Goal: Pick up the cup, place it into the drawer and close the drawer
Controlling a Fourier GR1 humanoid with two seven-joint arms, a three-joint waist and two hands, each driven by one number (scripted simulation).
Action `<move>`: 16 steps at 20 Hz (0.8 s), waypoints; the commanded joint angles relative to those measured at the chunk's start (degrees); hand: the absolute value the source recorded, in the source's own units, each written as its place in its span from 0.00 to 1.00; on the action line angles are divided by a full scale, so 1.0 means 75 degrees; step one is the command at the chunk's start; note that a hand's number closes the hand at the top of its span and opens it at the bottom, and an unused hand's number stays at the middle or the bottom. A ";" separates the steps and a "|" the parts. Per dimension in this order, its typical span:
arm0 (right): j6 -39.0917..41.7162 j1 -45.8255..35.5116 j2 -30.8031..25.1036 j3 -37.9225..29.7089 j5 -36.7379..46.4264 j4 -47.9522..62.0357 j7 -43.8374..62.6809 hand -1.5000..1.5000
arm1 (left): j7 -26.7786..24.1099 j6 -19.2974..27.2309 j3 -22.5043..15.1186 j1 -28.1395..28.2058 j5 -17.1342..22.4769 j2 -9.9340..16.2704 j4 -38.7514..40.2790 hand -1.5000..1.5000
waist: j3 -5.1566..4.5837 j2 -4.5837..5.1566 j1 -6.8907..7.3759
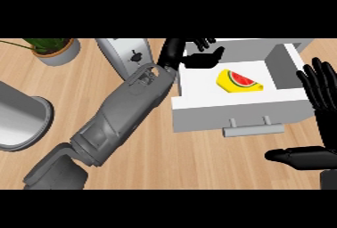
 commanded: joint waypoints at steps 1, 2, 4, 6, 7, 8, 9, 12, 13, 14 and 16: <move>0.0154 0.0008 -0.0125 -0.0058 0.0029 0.0169 -0.0243 0.00 | 0.0667 0.0379 -0.0931 -0.0073 0.0194 -0.0002 -0.0233 0.00 | 0.0003 -0.0007 -0.0076; -0.0015 -0.0295 -0.0036 0.0066 0.0119 0.0263 -0.0001 0.00 | 0.0054 0.0118 -0.0956 0.0290 0.0033 -0.0002 0.0253 0.00 | -0.0001 0.0054 -0.0089; 0.0254 0.0215 -0.0179 -0.0151 -0.0136 -0.0027 -0.0171 0.00 | 0.0314 0.0393 -0.1242 0.0230 0.0008 -0.0002 0.0160 0.00 | 0.0000 0.0005 -0.0085; 0.0011 0.0006 0.0143 0.0180 -0.0049 -0.0268 0.0056 0.00 | 0.0251 0.0707 -0.1397 0.0265 0.0127 -0.0002 0.0214 0.00 | -0.0003 0.0049 -0.0229; 0.0249 -0.0066 -0.0095 -0.0036 -0.0135 0.0112 -0.0275 0.00 | 0.0244 0.0631 -0.1443 0.0132 0.0096 -0.0002 0.0263 0.00 | 0.0000 0.0046 -0.0124; 0.0136 -0.0329 -0.0011 0.0083 -0.0074 0.0297 -0.0090 0.00 | 0.0302 0.1222 -0.1696 0.0312 0.0290 -0.0002 -0.0288 0.00 | 0.0001 0.0067 -0.0257; 0.0048 -0.0345 0.0087 0.0074 -0.0011 0.0516 -0.0227 0.00 | 0.0338 0.0843 -0.1385 -0.0100 0.0414 -0.0002 -0.0069 0.00 | -0.0001 0.0050 -0.0083; 0.0436 -0.0410 0.0093 -0.0062 -0.0952 0.0245 0.0107 0.00 | -0.0224 0.0879 -0.1225 -0.0142 0.0565 -0.0002 -0.0312 0.00 | -0.0006 0.0010 -0.0020; 0.0746 -0.0101 0.0045 -0.0186 -0.1308 0.0234 -0.0080 0.00 | -0.0431 0.1111 -0.1323 0.0165 0.0569 -0.0002 -0.0414 0.00 | -0.0003 -0.0012 0.0004; 0.0881 0.0020 0.0089 0.0021 -0.1329 0.0037 -0.0047 0.00 | -0.0474 0.1165 -0.1243 0.0027 0.0763 -0.0002 -0.0508 0.00 | -0.0004 0.0005 -0.0109; 0.1013 -0.0140 -0.0005 0.0026 -0.1453 0.0243 0.0013 1.00 | -0.0937 0.1204 -0.1206 0.0237 0.0950 -0.0002 -0.0780 0.00 | -0.0005 0.0006 0.0002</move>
